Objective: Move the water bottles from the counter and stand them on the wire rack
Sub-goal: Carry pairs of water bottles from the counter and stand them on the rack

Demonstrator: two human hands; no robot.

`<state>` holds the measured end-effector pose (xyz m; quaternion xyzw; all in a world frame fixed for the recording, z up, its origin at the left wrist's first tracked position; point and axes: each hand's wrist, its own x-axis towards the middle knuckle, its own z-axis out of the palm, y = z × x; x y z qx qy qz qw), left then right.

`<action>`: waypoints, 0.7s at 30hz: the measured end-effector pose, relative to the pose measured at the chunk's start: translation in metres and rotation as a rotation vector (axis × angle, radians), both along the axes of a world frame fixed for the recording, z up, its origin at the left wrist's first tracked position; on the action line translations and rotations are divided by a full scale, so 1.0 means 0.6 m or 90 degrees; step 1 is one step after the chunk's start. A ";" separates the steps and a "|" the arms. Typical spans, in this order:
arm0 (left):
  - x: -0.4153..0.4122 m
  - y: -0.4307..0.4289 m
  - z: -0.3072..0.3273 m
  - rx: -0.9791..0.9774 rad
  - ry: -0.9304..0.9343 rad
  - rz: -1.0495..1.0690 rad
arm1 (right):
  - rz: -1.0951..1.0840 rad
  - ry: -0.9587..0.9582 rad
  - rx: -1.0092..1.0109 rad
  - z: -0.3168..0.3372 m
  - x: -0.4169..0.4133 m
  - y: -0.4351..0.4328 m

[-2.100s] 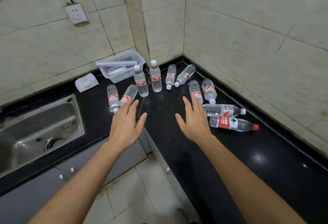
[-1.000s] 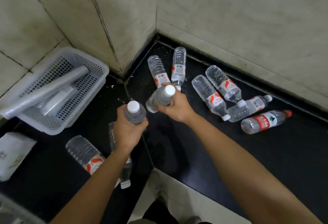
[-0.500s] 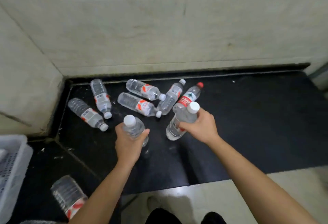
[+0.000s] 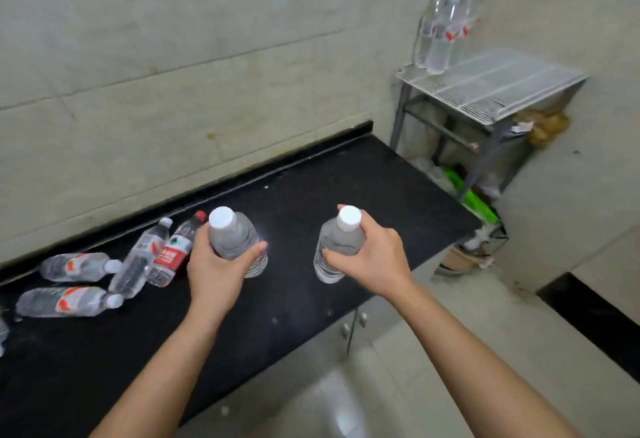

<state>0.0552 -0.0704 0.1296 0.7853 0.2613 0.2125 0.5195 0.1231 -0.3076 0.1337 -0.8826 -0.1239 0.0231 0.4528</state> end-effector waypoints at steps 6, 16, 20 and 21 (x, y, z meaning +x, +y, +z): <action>0.140 -0.261 0.041 -0.025 -0.048 -0.069 | -0.150 -0.063 -0.042 0.019 0.092 -0.285; 0.440 -0.528 0.090 -0.038 -0.092 -0.260 | -0.322 -0.098 -0.015 0.045 0.331 -0.550; 0.575 -0.594 0.108 -0.069 -0.133 -0.297 | -0.363 -0.114 -0.013 0.068 0.440 -0.609; 0.614 -0.614 0.114 -0.075 -0.139 -0.306 | -0.374 -0.118 -0.017 0.077 0.472 -0.627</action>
